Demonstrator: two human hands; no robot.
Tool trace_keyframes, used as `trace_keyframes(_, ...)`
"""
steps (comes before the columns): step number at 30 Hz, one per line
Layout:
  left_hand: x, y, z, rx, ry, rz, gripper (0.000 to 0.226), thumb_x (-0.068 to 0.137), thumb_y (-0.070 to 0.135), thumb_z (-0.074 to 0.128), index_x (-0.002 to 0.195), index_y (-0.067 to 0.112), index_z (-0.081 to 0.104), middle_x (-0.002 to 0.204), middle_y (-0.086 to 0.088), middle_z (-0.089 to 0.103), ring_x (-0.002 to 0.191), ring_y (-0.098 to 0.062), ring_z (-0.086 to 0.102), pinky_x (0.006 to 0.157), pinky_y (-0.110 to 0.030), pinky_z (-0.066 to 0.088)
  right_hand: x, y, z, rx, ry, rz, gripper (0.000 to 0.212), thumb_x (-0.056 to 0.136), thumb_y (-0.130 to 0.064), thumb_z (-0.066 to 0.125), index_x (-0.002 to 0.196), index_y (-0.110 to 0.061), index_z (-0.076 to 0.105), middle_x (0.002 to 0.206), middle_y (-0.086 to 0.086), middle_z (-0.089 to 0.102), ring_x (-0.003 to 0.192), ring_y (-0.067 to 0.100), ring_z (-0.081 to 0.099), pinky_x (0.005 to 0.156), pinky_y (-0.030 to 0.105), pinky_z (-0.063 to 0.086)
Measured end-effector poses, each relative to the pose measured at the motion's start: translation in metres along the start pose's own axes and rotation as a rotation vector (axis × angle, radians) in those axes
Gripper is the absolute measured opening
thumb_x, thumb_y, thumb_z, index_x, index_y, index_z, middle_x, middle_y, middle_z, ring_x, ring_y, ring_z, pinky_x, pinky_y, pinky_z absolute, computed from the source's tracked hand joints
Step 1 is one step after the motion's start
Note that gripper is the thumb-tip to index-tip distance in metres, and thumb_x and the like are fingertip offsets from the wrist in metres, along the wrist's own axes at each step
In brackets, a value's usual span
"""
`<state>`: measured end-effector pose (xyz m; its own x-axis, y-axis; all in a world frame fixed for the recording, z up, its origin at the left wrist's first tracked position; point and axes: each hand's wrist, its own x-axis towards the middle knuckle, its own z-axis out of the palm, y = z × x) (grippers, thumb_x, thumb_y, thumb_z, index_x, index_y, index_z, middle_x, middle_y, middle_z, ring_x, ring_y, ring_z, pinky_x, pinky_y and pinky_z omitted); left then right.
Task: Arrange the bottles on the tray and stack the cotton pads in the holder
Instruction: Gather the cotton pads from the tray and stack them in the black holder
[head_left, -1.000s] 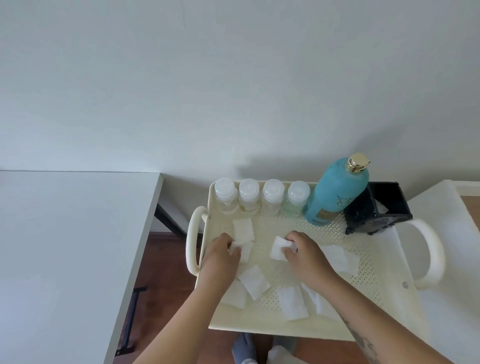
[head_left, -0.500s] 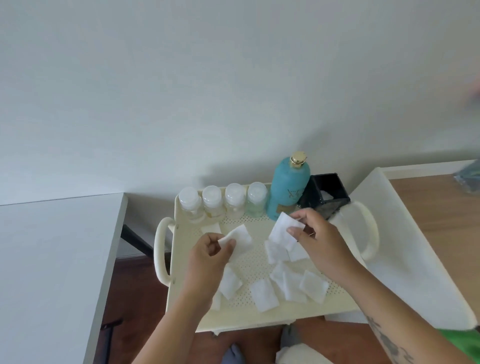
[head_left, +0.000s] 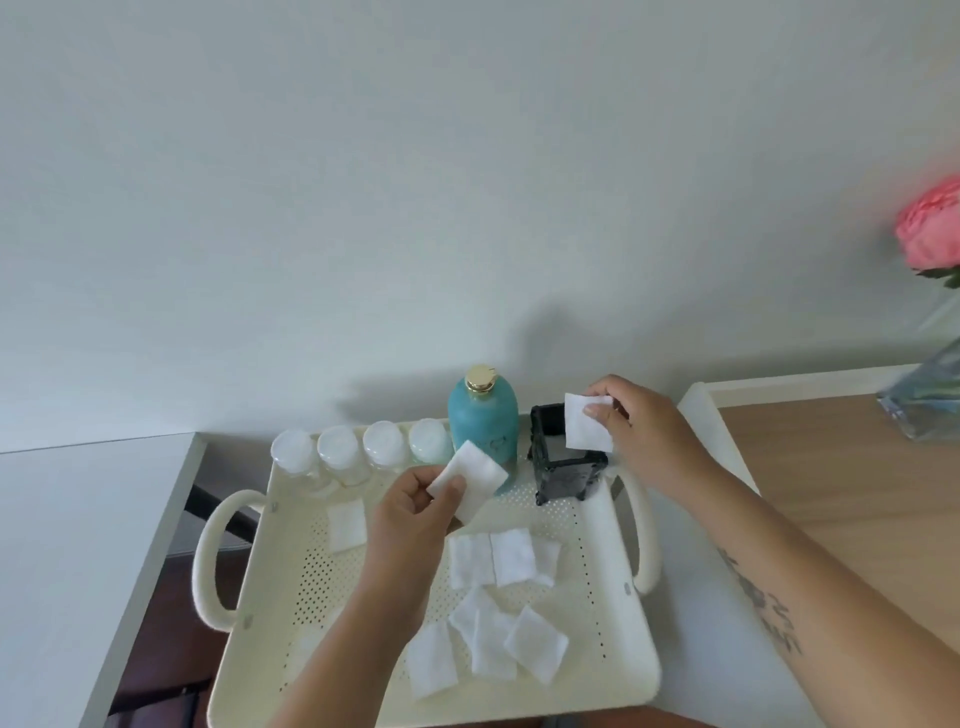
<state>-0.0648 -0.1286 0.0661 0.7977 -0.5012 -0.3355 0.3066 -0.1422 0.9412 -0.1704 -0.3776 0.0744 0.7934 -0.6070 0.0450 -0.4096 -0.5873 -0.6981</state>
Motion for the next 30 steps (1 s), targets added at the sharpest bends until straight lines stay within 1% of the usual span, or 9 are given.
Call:
trace_keyframes(3,-0.002,0.0,0.018,-0.016,0.029,0.006,0.015,0.088,0.024,0.069,0.099,0.013,0.067,0.091,-0.003,0.076,0.083,-0.011,0.07,0.083,-0.036,0.055,0.014,0.011,0.003,-0.007,-0.086,-0.038,0.006,0.094,-0.03,0.056,0.099,-0.033,0.058,0.063,-0.008,0.046,0.056,0.005,0.044,0.056,0.027,0.034)
trace_keyframes(6,-0.004,-0.002,0.03,-0.017,0.077,0.014,0.013,0.087,0.027,0.07,0.095,0.017,0.068,0.091,-0.004,0.076,0.082,-0.011,0.07,0.083,-0.036,0.055,0.019,0.017,0.01,-0.02,-0.144,-0.087,0.012,0.093,-0.033,0.056,0.104,-0.035,0.054,0.078,-0.004,0.054,0.074,0.01,0.051,0.065,0.032,0.043)
trace_keyframes(9,-0.007,-0.006,0.039,-0.029,0.087,0.005,0.016,0.087,0.027,0.069,0.097,0.015,0.067,0.092,-0.004,0.076,0.083,-0.013,0.07,0.081,-0.034,0.055,0.018,0.02,0.016,-0.05,-0.161,-0.142,0.017,0.092,-0.033,0.058,0.108,-0.034,0.052,0.082,-0.006,0.055,0.081,0.013,0.05,0.066,0.03,0.045)
trace_keyframes(14,-0.008,-0.011,0.048,-0.035,0.089,-0.014,0.019,0.088,0.028,0.068,0.099,0.013,0.066,0.092,-0.006,0.077,0.085,-0.018,0.071,0.08,-0.033,0.055,0.01,0.024,0.02,-0.132,-0.071,-0.242,0.024,0.091,-0.029,0.061,0.115,-0.023,0.058,0.105,-0.009,0.054,0.099,0.011,0.043,0.073,0.027,0.042)
trace_keyframes(17,-0.005,-0.012,0.052,-0.033,0.083,-0.028,0.018,0.088,0.027,0.068,0.099,0.013,0.066,0.092,-0.006,0.076,0.086,-0.02,0.07,0.084,-0.037,0.056,0.001,0.027,0.019,-0.191,0.001,-0.304,0.017,0.093,-0.021,0.059,0.108,-0.017,0.063,0.103,-0.006,0.059,0.099,0.017,0.045,0.077,0.031,0.046)
trace_keyframes(20,-0.001,-0.012,0.055,-0.036,0.078,-0.037,0.017,0.088,0.027,0.068,0.099,0.014,0.067,0.091,-0.003,0.077,0.083,-0.015,0.069,0.085,-0.037,0.056,-0.007,0.027,0.019,-0.289,0.046,-0.381,0.011,0.091,-0.013,0.059,0.097,-0.015,0.069,0.101,-0.005,0.066,0.102,0.024,0.052,0.079,0.039,0.049)
trace_keyframes(24,0.001,-0.015,0.058,-0.048,0.068,-0.042,0.013,0.089,0.024,0.067,0.098,0.015,0.066,0.088,-0.001,0.077,0.079,-0.011,0.07,0.079,-0.033,0.056,-0.003,0.022,0.019,-0.415,0.009,-0.377,0.013,0.092,-0.017,0.06,0.096,-0.014,0.073,0.104,-0.006,0.07,0.115,0.031,0.054,0.084,0.04,0.047)
trace_keyframes(27,0.002,-0.015,0.059,-0.059,0.058,-0.048,0.013,0.089,0.023,0.067,0.098,0.014,0.066,0.088,-0.001,0.077,0.079,-0.011,0.07,0.078,-0.032,0.056,0.001,0.017,0.019,-0.47,-0.01,-0.412,0.015,0.092,-0.019,0.058,0.092,-0.015,0.073,0.101,-0.007,0.069,0.107,0.028,0.056,0.08,0.035,0.044)
trace_keyframes(30,0.003,-0.016,0.058,-0.064,0.061,-0.05,0.013,0.089,0.023,0.067,0.099,0.014,0.066,0.087,-0.001,0.077,0.078,-0.011,0.07,0.076,-0.03,0.055,0.001,0.01,0.016,-0.491,0.035,-0.435,0.011,0.087,-0.011,0.061,0.087,-0.014,0.071,0.097,-0.006,0.067,0.094,0.027,0.056,0.073,0.033,0.042)
